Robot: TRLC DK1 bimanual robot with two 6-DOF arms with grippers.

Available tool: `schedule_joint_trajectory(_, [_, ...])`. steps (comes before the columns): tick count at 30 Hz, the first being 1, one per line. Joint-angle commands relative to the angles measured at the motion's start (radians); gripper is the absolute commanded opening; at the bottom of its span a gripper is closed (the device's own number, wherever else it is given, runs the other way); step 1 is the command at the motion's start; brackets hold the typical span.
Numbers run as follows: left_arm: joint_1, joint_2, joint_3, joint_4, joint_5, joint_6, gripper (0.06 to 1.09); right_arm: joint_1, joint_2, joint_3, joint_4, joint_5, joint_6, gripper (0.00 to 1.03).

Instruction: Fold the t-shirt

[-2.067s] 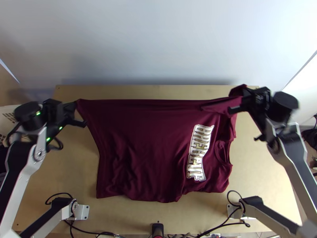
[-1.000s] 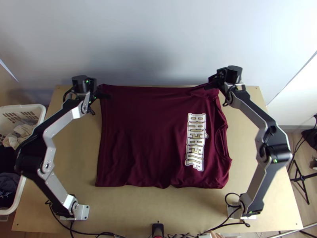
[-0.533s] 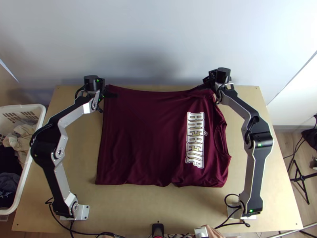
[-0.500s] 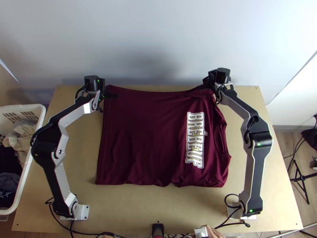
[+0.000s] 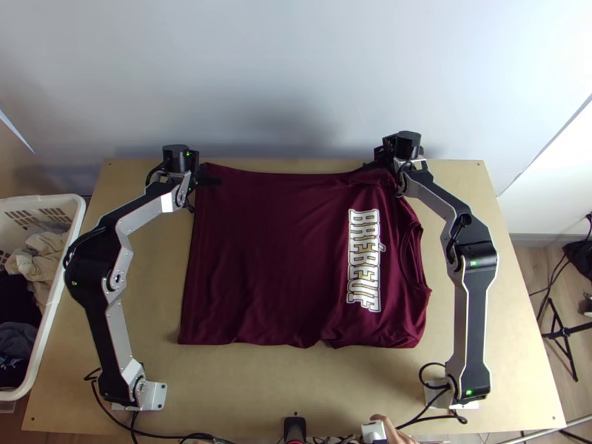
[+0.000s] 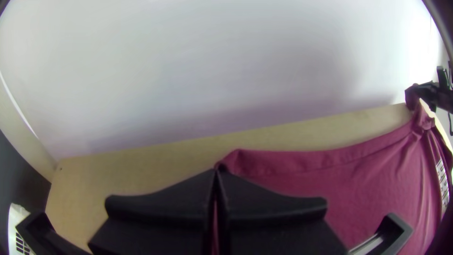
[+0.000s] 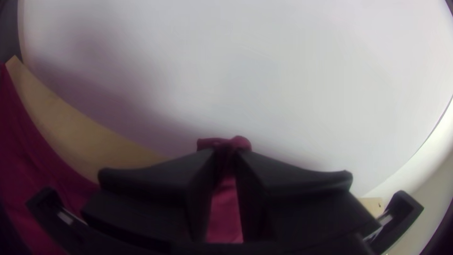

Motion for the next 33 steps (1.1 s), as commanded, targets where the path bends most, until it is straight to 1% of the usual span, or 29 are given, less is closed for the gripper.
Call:
schedule_joint_trajectory(1, [-0.002, -0.005, -0.015, -0.001, -0.002, -0.013, 0.09, 0.003, 0.001, -0.003, 0.003, 0.017, 0.005, 0.31])
schedule_joint_trajectory(2, [-0.002, -0.008, -0.017, -0.001, -0.002, -0.015, 0.09, 0.003, -0.006, -0.011, 0.003, 0.018, 0.007, 0.38])
schedule_joint_trajectory(4, [-0.002, -0.017, -0.026, -0.001, -0.002, -0.019, 0.09, 0.001, -0.029, -0.026, 0.003, 0.046, 0.028, 0.59])
schedule_joint_trajectory(6, [-0.003, -0.029, -0.034, -0.001, -0.002, -0.022, 0.09, -0.006, -0.072, -0.052, -0.005, 0.071, 0.081, 0.83])
schedule_joint_trajectory(8, [-0.003, -0.045, -0.045, -0.001, -0.002, -0.022, 0.09, -0.012, -0.133, -0.106, -0.007, 0.071, 0.113, 0.93])
schedule_joint_trajectory(9, [-0.003, -0.052, -0.049, -0.001, -0.002, -0.024, 0.09, -0.015, -0.164, -0.135, -0.007, 0.071, 0.116, 0.96])
schedule_joint_trajectory(12, [-0.005, -0.066, -0.058, -0.001, -0.002, -0.024, 0.09, -0.019, -0.246, -0.215, -0.016, 0.069, 0.114, 0.96])
schedule_joint_trajectory(14, [-0.005, -0.069, -0.06, -0.001, -0.002, -0.024, 0.09, -0.023, -0.279, -0.229, -0.088, 0.051, 0.114, 0.88])
schedule_joint_trajectory(16, [-0.007, -0.069, -0.06, -0.001, -0.002, -0.024, 0.09, -0.035, -0.295, -0.237, -0.135, 0.023, 0.124, 0.87])
schedule_joint_trajectory(19, [-0.013, -0.071, -0.066, -0.001, -0.002, -0.024, 0.09, -0.049, -0.309, -0.26, -0.158, 0.018, 0.127, 0.88])
schedule_joint_trajectory(24, [-0.025, -0.086, -0.074, -0.001, -0.002, -0.024, 0.09, -0.063, -0.36, -0.309, -0.158, 0.018, 0.157, 0.98])
schedule_joint_trajectory(29, [-0.028, -0.106, -0.092, -0.001, -0.002, -0.024, 0.09, -0.074, -0.427, -0.339, -0.198, 0.018, 0.185, 0.98])
schedule_joint_trajectory(33, [-0.028, -0.115, -0.111, -0.001, -0.002, -0.022, 0.09, -0.089, -0.46, -0.332, -0.277, 0.02, 0.229, 0.98])
